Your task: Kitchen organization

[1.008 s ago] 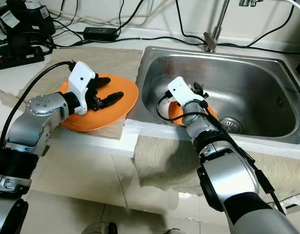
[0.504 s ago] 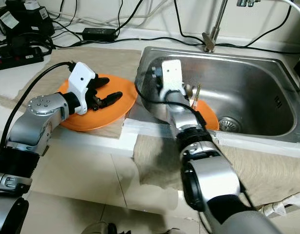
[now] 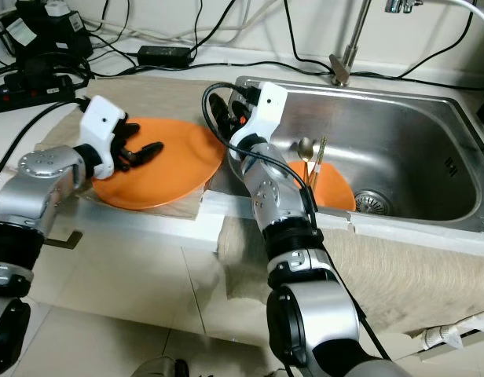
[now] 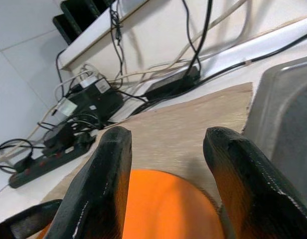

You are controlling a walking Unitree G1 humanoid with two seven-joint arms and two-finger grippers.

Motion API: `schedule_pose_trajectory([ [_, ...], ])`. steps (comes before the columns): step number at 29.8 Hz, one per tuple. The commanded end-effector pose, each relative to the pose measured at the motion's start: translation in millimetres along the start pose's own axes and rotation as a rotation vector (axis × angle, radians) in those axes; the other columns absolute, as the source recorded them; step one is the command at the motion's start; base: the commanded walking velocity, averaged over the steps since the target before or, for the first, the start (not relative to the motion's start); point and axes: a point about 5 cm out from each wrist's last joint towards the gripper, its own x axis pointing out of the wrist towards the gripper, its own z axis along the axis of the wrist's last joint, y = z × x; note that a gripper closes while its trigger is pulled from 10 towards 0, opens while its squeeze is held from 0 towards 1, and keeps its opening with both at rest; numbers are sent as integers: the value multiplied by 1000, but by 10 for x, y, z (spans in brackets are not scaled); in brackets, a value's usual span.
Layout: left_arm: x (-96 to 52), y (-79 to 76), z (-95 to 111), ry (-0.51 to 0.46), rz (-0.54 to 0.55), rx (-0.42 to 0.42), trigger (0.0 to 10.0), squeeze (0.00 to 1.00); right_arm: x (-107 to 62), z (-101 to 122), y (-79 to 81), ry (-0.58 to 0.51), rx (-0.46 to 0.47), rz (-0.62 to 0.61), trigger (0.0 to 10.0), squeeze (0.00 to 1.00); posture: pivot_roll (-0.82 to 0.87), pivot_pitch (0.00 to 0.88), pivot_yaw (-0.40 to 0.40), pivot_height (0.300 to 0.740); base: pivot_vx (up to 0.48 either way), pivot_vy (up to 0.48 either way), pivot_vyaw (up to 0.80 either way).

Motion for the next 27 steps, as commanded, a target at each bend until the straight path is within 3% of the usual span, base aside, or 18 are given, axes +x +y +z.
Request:
schedule_pose_trajectory([
  [1,-5,74,77,-20,29,15,10000,0,-7,-2,85,-1,18,38,10000,0,78,13,20,740,0,0,0],
  [4,-37,185,89,-20,72,6,10000,0,-53,-23,106,10,37,52,10000,0,76,17,19,740,0,0,0],
  [9,-55,234,117,-31,84,9,10000,0,-82,-30,112,18,42,57,10000,0,78,19,16,740,0,0,0],
  [10,-62,208,111,-40,63,21,0,0,-93,-36,110,24,41,57,10000,0,80,19,15,740,0,0,0],
  [16,-43,89,74,-41,9,49,0,0,-111,-51,111,39,37,56,10000,0,85,20,11,740,0,0,0],
  [17,-36,88,69,-40,20,49,10000,0,-113,-55,112,41,36,56,10000,0,85,20,11,740,0,0,0],
  [18,-29,81,59,-41,23,46,10000,490,-114,-60,112,43,35,55,10000,0,85,20,11,740,0,0,0],
  [20,-22,78,47,-44,32,35,10000,490,-115,-65,112,45,30,54,10000,0,85,20,11,740,0,0,0],
  [21,-14,62,32,-49,32,21,10000,1000,-119,-73,112,48,19,51,10000,0,87,23,12,740,0,0,0],
  [27,7,-31,-85,-31,15,0,10000,1000,-150,-108,92,61,-7,40,10000,0,79,28,11,740,0,0,0],
])
